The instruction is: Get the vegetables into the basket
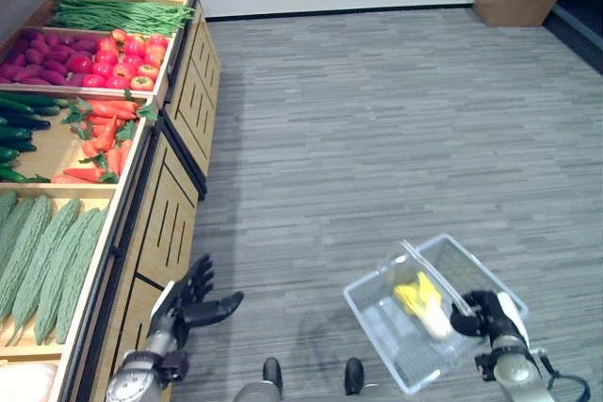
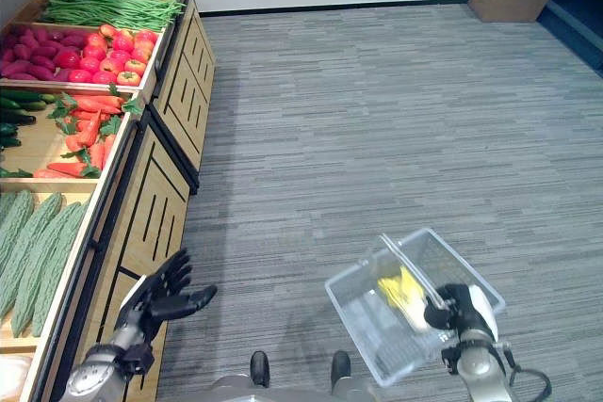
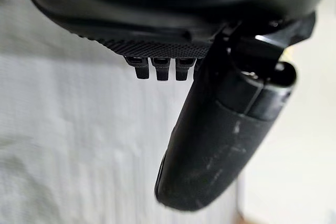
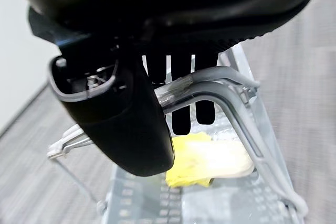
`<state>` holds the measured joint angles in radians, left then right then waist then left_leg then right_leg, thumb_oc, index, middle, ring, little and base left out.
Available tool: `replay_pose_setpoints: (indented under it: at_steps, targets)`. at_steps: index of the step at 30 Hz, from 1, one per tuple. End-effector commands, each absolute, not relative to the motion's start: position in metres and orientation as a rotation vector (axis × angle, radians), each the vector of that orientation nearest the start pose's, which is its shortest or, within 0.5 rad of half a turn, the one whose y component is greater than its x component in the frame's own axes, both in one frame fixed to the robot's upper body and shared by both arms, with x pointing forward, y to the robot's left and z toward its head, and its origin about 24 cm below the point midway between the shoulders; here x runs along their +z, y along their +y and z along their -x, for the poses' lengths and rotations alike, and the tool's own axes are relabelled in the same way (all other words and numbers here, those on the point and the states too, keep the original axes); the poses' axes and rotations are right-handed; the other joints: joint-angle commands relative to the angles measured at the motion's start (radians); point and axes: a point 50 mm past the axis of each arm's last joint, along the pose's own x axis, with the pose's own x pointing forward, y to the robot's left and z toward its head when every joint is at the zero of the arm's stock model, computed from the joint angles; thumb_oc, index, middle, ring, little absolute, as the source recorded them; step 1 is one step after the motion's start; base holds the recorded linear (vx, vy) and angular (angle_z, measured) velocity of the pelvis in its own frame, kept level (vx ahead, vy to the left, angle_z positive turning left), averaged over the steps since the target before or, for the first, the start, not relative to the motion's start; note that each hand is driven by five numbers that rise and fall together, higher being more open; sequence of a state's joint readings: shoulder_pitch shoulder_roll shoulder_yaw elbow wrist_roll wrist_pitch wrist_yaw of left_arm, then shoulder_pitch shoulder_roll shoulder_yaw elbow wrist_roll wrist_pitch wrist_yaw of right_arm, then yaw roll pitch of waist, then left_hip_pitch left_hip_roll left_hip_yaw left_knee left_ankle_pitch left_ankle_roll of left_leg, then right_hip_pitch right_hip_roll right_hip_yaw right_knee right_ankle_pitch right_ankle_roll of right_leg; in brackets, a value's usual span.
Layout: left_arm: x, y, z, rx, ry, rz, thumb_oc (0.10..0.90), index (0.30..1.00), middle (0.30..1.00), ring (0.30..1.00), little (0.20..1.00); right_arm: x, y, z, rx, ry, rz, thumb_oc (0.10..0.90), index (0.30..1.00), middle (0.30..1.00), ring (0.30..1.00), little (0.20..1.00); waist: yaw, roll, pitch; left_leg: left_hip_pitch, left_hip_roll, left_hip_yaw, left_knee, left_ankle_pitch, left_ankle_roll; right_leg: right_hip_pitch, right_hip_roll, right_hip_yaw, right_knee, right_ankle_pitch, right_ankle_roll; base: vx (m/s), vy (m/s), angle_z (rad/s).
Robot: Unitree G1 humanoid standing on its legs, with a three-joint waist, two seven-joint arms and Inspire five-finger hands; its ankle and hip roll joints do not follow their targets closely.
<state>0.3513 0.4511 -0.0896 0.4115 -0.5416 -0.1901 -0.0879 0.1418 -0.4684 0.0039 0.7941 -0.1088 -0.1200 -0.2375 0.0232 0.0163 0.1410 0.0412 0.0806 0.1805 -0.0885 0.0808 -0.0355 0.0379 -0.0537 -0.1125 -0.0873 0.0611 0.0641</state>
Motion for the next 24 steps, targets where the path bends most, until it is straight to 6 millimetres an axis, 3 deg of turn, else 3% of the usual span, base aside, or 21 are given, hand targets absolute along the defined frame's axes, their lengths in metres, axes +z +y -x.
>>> replay_pose_setpoints:
  at_steps: [1, 4, 5, 7, 10, 15, 19, 24]
  targets:
    - [-0.037, 0.261, -0.177, 0.064, 0.326, -0.083, 0.900, 1.000, 1.000, 1.000, 1.000, -0.032, -0.321, -0.203, -0.444, 0.370, 0.568, 0.400, 0.300, 0.300, 0.300, 0.300, -0.004, -0.048, -0.072, 0.007, 0.033, -0.021, 0.001, -0.015, -0.046, 0.013, -0.071, 0.012, 0.000, 0.024, 0.061, 0.00, 0.000, 0.00]
    - [-0.078, 0.272, -0.156, 0.202, 0.525, -0.127, 0.900, 1.000, 1.000, 1.000, 1.000, -0.050, -0.326, -0.183, -0.498, 0.461, 0.497, 0.400, 0.300, 0.300, 0.300, 0.300, -0.010, -0.050, -0.068, 0.001, 0.036, -0.020, 0.001, -0.011, -0.048, 0.007, -0.071, 0.012, 0.000, 0.025, 0.060, 0.00, 0.000, 0.00]
    - [-0.078, 0.271, -0.156, 0.202, 0.524, -0.127, 0.900, 1.000, 1.000, 1.000, 1.000, -0.050, -0.326, -0.184, -0.498, 0.460, 0.497, 0.400, 0.300, 0.300, 0.300, 0.300, -0.010, -0.050, -0.068, 0.001, 0.036, -0.020, 0.001, -0.011, -0.048, 0.007, -0.070, 0.011, 0.000, 0.025, 0.060, 0.00, 0.000, 0.00]
    - [-0.101, 0.274, -0.139, 0.246, 0.661, -0.179, 0.900, 1.000, 1.000, 1.000, 1.000, -0.063, -0.328, -0.170, -0.504, 0.541, 0.499, 0.400, 0.300, 0.300, 0.300, 0.300, -0.015, -0.052, -0.063, -0.004, 0.039, -0.017, 0.001, -0.009, -0.051, 0.000, -0.068, 0.011, 0.000, 0.029, 0.059, 0.00, 0.000, 0.00]
    - [-0.120, 0.273, -0.123, 0.282, 0.788, -0.190, 0.900, 1.000, 1.000, 1.000, 1.000, -0.077, -0.328, -0.157, -0.495, 0.621, 0.497, 0.400, 0.300, 0.300, 0.300, 0.300, -0.020, -0.054, -0.061, -0.006, 0.043, -0.013, 0.001, -0.008, -0.054, -0.003, -0.066, 0.013, 0.000, 0.030, 0.058, -0.01, -0.004, -0.01]
    - [-0.141, 0.266, -0.098, 0.234, 0.969, -0.323, 0.900, 1.000, 1.000, 1.000, 1.000, -0.098, -0.324, -0.135, -0.487, 0.762, 0.498, 0.400, 0.300, 0.300, 0.300, 0.300, -0.023, -0.056, -0.059, 0.000, 0.044, -0.012, 0.001, -0.011, -0.055, 0.001, -0.064, 0.015, 0.000, 0.027, 0.056, 0.00, 0.000, 0.00]
    - [-0.153, 0.259, -0.076, 0.262, 1.087, -0.322, 0.900, 1.000, 1.000, 1.000, 1.000, -0.110, -0.318, -0.122, -0.473, 0.841, 0.496, 0.400, 0.300, 0.300, 0.300, 0.300, -0.021, -0.058, -0.061, 0.002, 0.046, -0.012, 0.001, -0.011, -0.057, 0.003, -0.061, 0.017, 0.000, 0.025, 0.053, 0.00, 0.000, 0.00]
    - [-0.159, 0.249, -0.068, 0.259, 1.143, -0.344, 0.900, 1.000, 1.000, 1.000, 1.000, -0.122, -0.311, -0.108, -0.467, 0.928, 0.478, 0.400, 0.300, 0.300, 0.300, 0.300, -0.020, -0.059, -0.055, 0.002, 0.046, -0.018, 0.001, -0.011, -0.057, 0.005, -0.058, 0.014, 0.000, 0.021, 0.050, 0.00, -0.006, 0.00]
